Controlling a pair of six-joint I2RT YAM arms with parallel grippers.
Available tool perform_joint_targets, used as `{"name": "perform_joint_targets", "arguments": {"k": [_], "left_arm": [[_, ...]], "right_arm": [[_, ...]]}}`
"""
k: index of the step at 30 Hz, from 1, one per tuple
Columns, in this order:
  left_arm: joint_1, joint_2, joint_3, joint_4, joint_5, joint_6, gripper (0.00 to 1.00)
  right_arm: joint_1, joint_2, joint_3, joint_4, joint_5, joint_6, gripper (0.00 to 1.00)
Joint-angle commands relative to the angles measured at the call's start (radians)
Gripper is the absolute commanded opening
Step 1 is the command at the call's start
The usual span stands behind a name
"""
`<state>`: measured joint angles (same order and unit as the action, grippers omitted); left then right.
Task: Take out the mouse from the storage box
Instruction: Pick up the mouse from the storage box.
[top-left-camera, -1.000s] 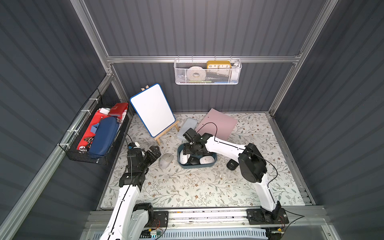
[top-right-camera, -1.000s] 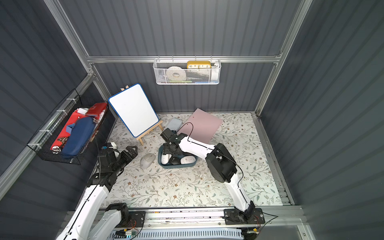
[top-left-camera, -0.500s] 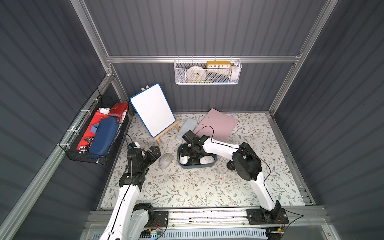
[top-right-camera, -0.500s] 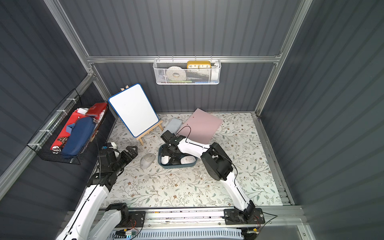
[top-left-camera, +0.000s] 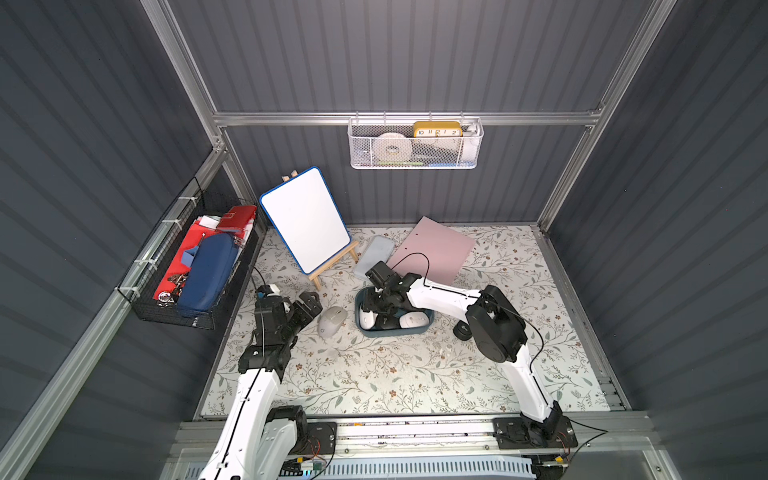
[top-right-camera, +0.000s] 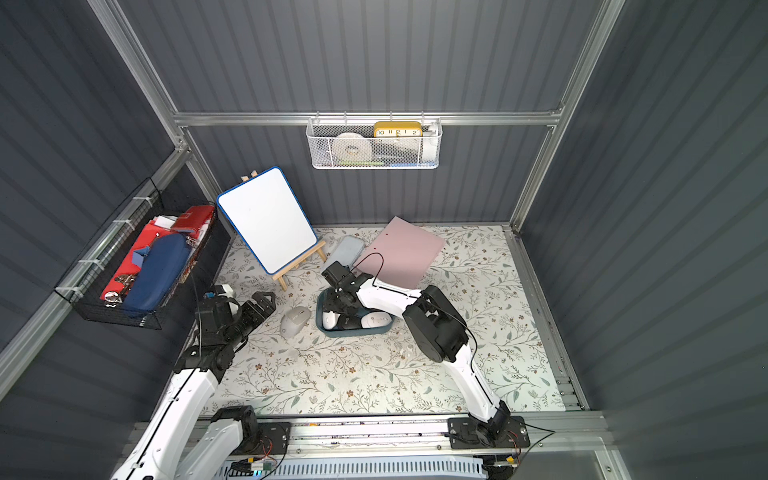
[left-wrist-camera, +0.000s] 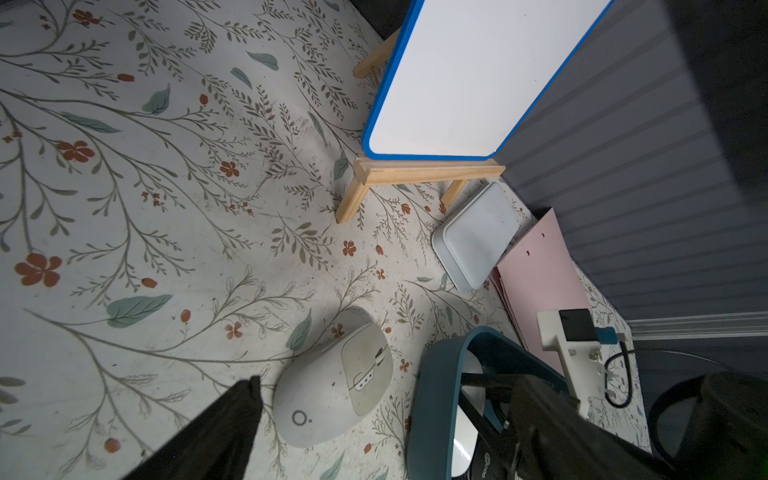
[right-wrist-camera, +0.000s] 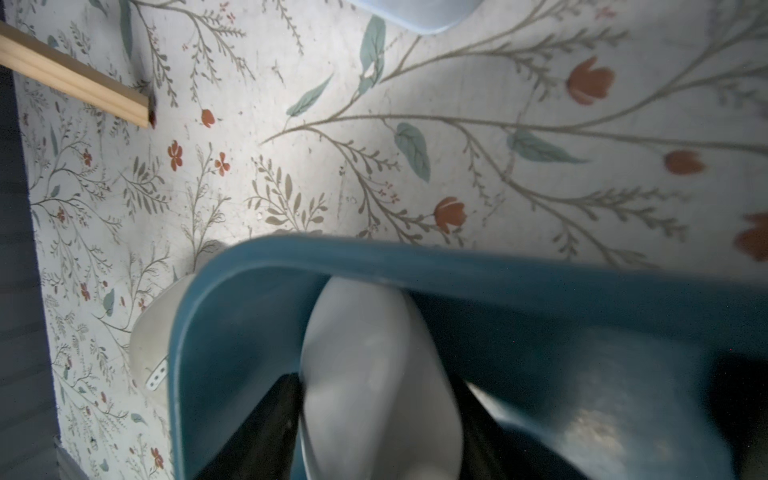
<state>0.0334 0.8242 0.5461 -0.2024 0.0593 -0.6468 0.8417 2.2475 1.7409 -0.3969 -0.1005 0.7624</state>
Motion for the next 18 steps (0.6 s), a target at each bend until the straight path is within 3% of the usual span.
{"name": "perform_joint_targets", "arguments": {"k": [1, 13, 18], "left_arm": [[0.004, 0.009, -0.015, 0.011, 0.013, 0.002, 0.99], [0.003, 0.023, -0.007, 0.012, 0.011, 0.004, 0.99], [0.003, 0.027, -0.005, 0.009, 0.009, 0.007, 0.99]], "right_arm": [[0.024, -0.031, -0.001, -0.002, 0.073, -0.026, 0.51], [0.039, 0.065, 0.066, -0.049, 0.073, -0.040, 0.53], [0.039, 0.044, 0.066, -0.053, 0.081, -0.043, 0.48]]}}
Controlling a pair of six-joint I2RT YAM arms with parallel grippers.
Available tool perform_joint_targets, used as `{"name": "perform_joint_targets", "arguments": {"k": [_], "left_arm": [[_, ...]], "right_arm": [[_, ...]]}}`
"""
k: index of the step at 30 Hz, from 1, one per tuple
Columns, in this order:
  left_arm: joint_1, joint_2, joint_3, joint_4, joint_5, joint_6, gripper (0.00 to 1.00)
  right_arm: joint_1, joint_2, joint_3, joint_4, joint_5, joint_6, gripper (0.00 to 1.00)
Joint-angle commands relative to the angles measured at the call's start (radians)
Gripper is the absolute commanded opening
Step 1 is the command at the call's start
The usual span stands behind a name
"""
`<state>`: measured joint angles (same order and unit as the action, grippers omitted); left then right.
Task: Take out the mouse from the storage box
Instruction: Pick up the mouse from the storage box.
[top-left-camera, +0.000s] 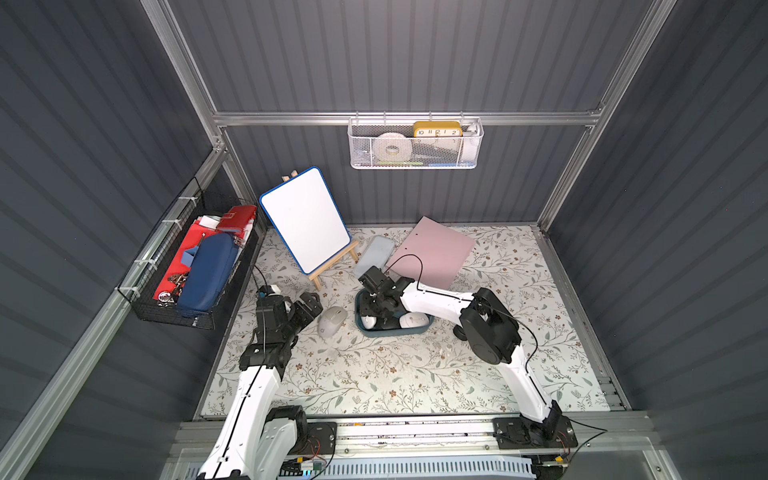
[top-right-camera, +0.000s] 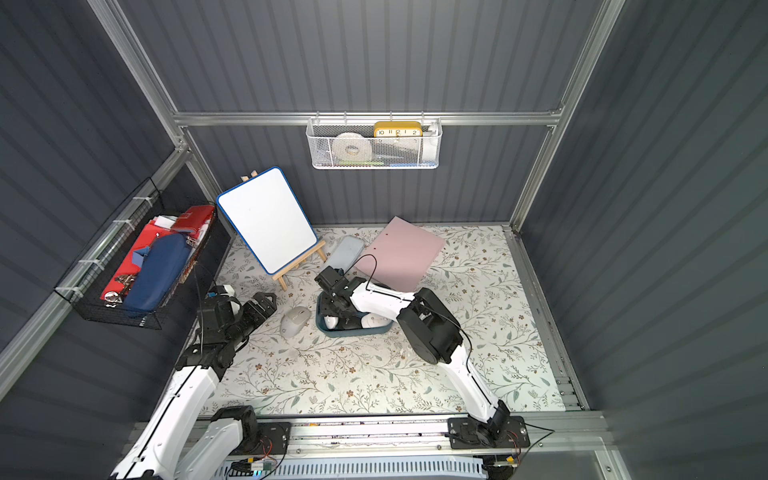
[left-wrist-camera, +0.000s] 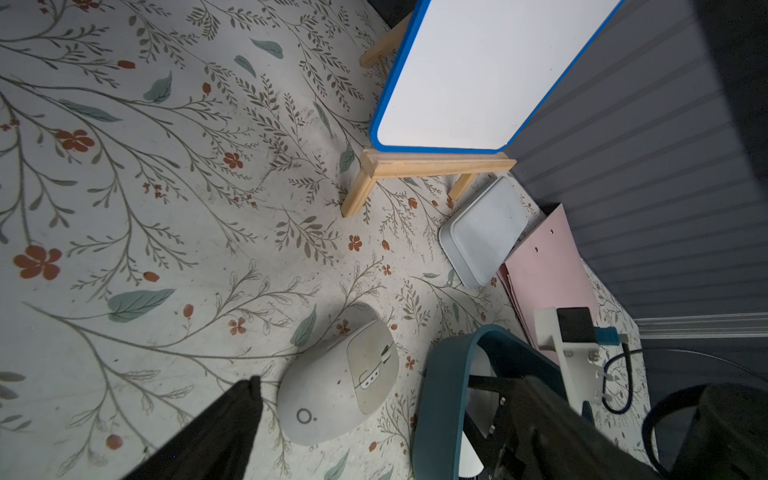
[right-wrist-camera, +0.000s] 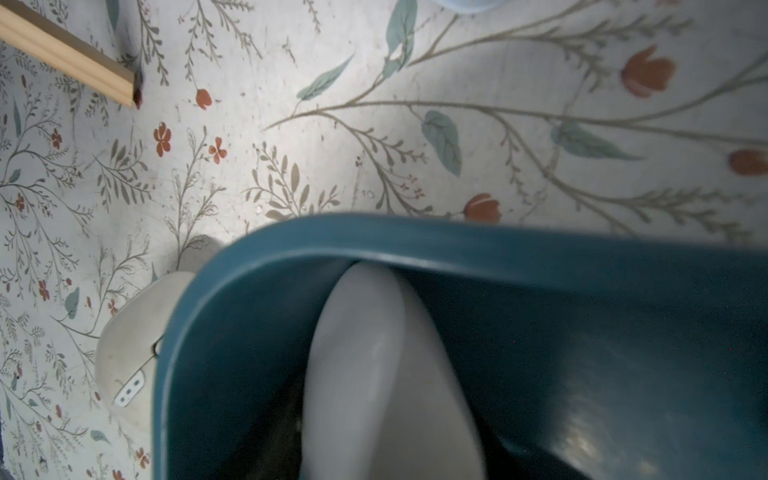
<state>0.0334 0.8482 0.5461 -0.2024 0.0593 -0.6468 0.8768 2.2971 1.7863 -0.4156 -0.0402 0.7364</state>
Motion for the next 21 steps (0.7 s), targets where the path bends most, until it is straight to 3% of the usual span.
{"name": "perform_joint_targets", "arguments": {"k": [1, 10, 21], "left_arm": [[0.003, 0.003, -0.005, 0.009, 0.008, 0.007, 0.99], [0.003, 0.002, -0.003, 0.006, 0.019, 0.006, 1.00], [0.003, -0.023, 0.003, 0.002, 0.032, 0.000, 0.99]], "right_arm": [[0.004, -0.019, 0.017, -0.034, 0.025, -0.018, 0.47], [0.004, -0.178, -0.078, 0.007, 0.052, -0.022, 0.35], [0.002, -0.466, -0.334, 0.027, 0.119, -0.006, 0.34]]}}
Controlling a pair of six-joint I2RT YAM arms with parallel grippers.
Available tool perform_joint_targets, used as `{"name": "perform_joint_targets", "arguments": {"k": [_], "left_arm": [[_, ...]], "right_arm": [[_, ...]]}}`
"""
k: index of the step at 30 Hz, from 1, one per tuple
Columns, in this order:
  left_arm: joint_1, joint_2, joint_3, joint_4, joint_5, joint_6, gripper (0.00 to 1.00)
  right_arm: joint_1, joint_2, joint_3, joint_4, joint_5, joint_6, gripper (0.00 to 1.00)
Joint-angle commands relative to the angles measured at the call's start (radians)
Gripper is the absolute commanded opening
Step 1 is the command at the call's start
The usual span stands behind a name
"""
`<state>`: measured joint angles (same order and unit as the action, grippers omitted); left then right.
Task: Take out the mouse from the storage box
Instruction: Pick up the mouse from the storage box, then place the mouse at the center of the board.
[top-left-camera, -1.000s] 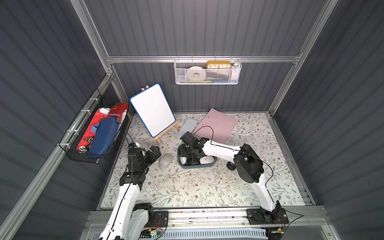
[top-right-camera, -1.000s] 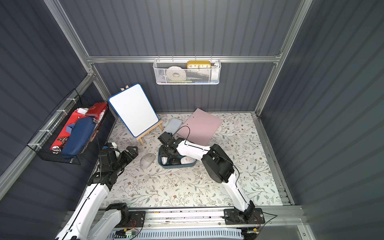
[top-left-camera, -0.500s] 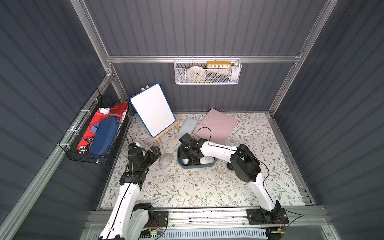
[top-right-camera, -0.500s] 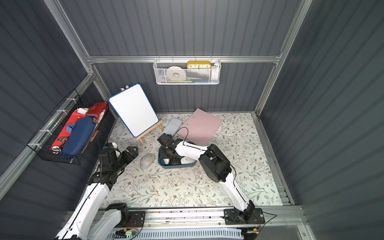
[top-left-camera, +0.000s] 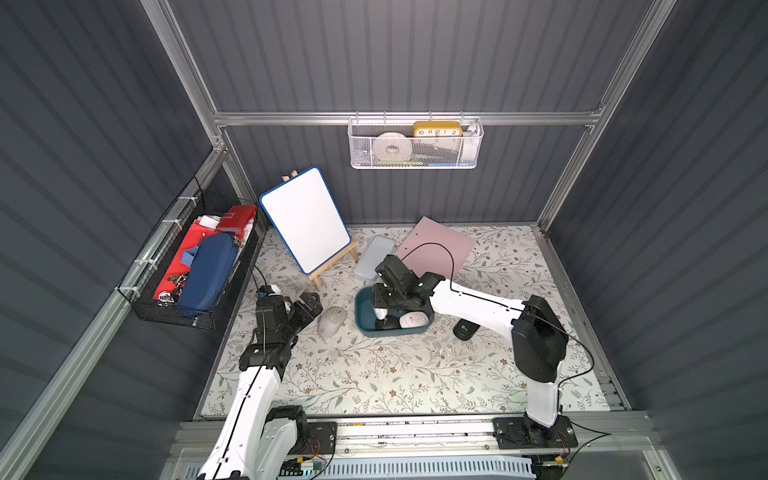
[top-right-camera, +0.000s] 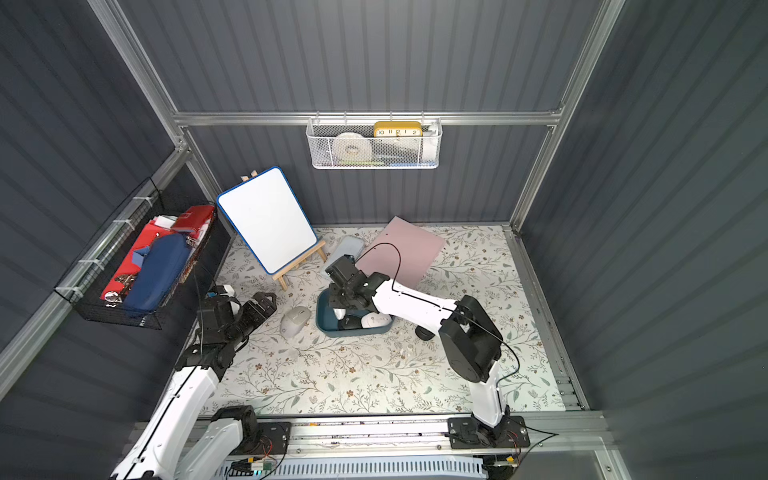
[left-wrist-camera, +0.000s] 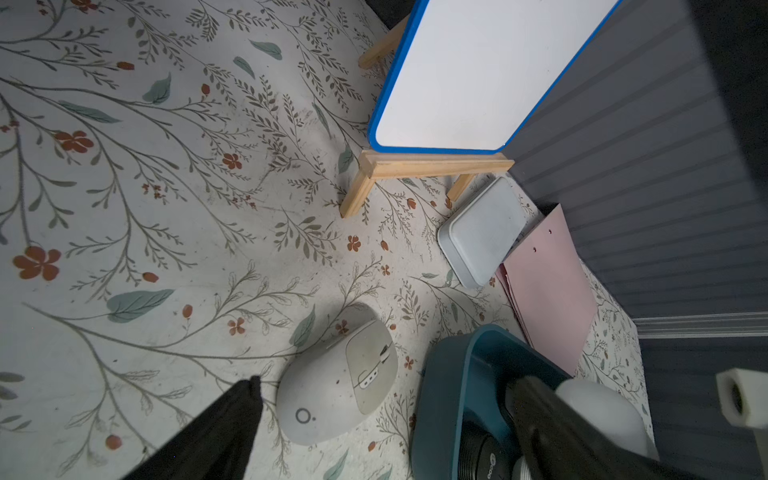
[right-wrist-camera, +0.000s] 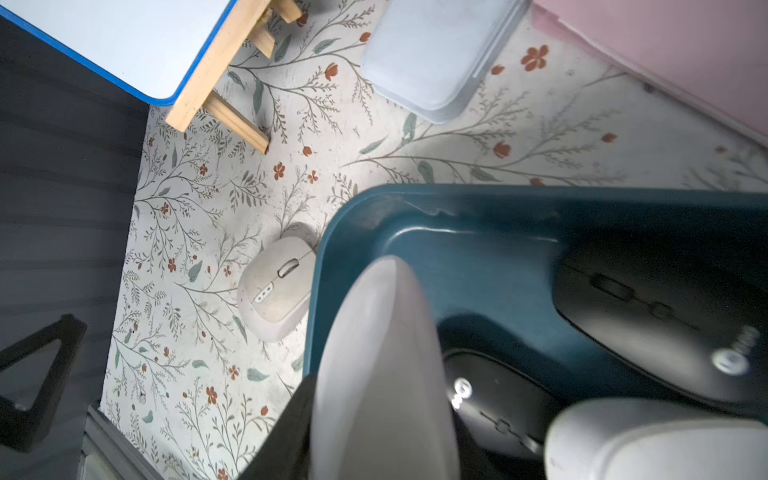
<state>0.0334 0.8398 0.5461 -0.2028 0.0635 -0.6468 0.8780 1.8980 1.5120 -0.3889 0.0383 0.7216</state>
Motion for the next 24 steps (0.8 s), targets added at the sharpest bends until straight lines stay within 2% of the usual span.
{"name": "perform_joint_targets", "arguments": {"k": [1, 13, 24], "left_arm": [[0.003, -0.017, 0.002, 0.004, 0.035, -0.004, 0.99], [0.000, -0.021, -0.002, 0.023, 0.099, -0.051, 0.99], [-0.050, 0.010, 0.005, 0.066, 0.100, -0.099, 0.99]], "right_arm": [[-0.001, -0.104, -0.098, 0.002, 0.039, 0.006, 0.34], [-0.001, -0.528, -0.551, -0.013, 0.057, 0.090, 0.34], [-0.003, -0.737, -0.861, 0.034, 0.060, 0.196, 0.35]]}}
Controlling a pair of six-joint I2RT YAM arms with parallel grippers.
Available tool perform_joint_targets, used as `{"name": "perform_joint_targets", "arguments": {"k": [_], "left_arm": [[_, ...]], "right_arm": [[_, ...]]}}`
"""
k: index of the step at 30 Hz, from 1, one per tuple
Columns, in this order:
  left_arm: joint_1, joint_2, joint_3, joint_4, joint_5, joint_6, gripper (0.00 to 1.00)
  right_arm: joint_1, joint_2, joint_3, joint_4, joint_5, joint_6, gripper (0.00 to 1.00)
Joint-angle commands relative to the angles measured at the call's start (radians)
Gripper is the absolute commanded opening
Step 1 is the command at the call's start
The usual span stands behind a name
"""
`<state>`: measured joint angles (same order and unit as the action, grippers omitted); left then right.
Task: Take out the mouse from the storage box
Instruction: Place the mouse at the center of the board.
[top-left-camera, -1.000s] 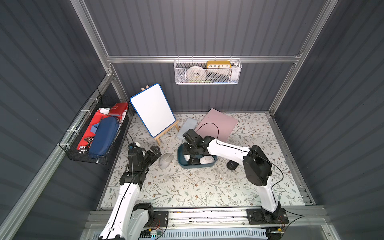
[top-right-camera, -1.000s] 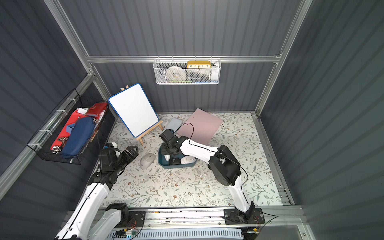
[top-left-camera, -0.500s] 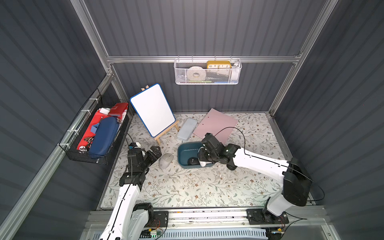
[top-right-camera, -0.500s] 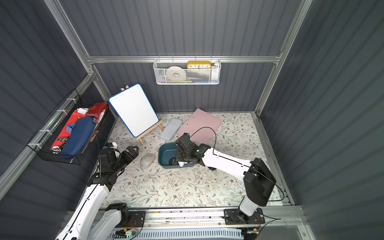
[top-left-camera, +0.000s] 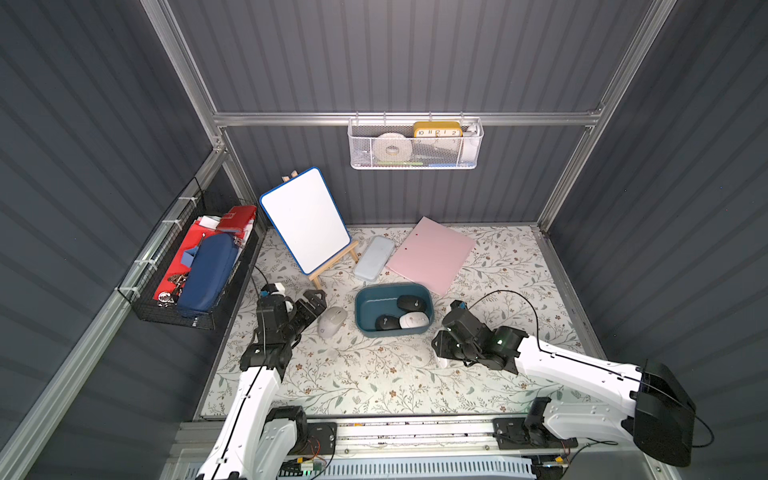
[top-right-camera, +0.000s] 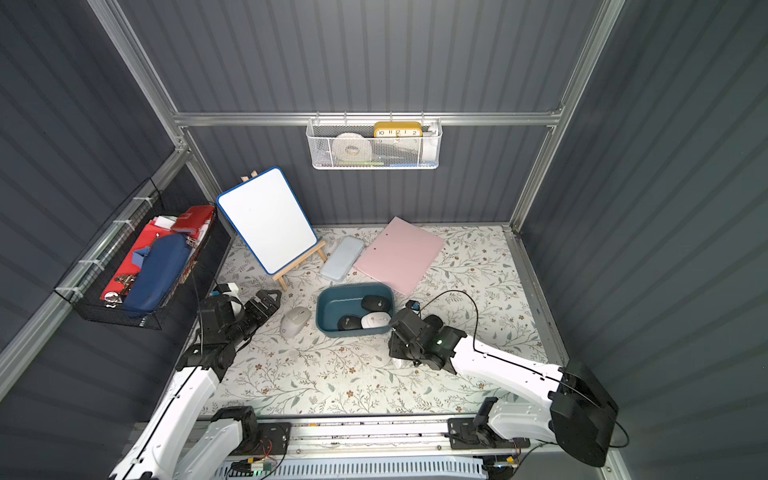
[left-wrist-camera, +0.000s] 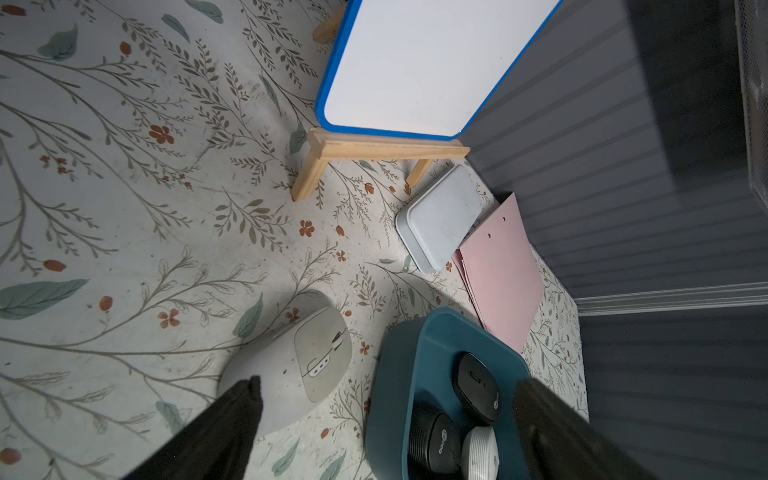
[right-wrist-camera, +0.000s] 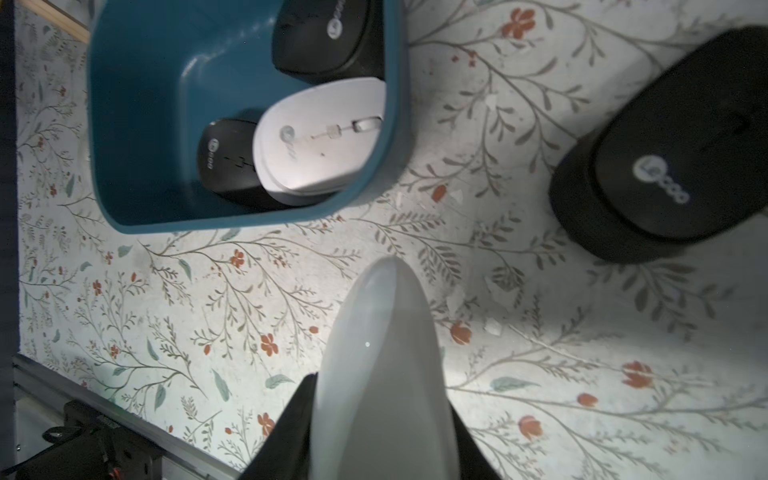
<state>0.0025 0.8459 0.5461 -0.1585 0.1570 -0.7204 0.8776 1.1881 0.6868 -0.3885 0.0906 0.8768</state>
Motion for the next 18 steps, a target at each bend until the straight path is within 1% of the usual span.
{"name": "perform_joint_targets", "arguments": {"k": [1, 8, 14, 18], "left_arm": [[-0.030, 0.008, 0.004, 0.025, -0.002, -0.030, 1.00], [-0.143, 0.043, 0.036, 0.024, -0.081, -0.051, 0.99], [-0.163, 0.077, 0.049, 0.032, -0.082, -0.057, 1.00], [-0.171, 0.091, 0.057, 0.036, -0.080, -0.061, 0.99]], "right_arm": [[-0.003, -0.031, -0.057, 0.047, 0.006, 0.048, 0.35], [-0.017, -0.021, -0.131, 0.093, -0.004, 0.078, 0.35], [-0.051, 0.012, -0.189, 0.172, -0.058, 0.099, 0.36], [-0.072, 0.016, -0.220, 0.204, -0.079, 0.111, 0.38]]}}
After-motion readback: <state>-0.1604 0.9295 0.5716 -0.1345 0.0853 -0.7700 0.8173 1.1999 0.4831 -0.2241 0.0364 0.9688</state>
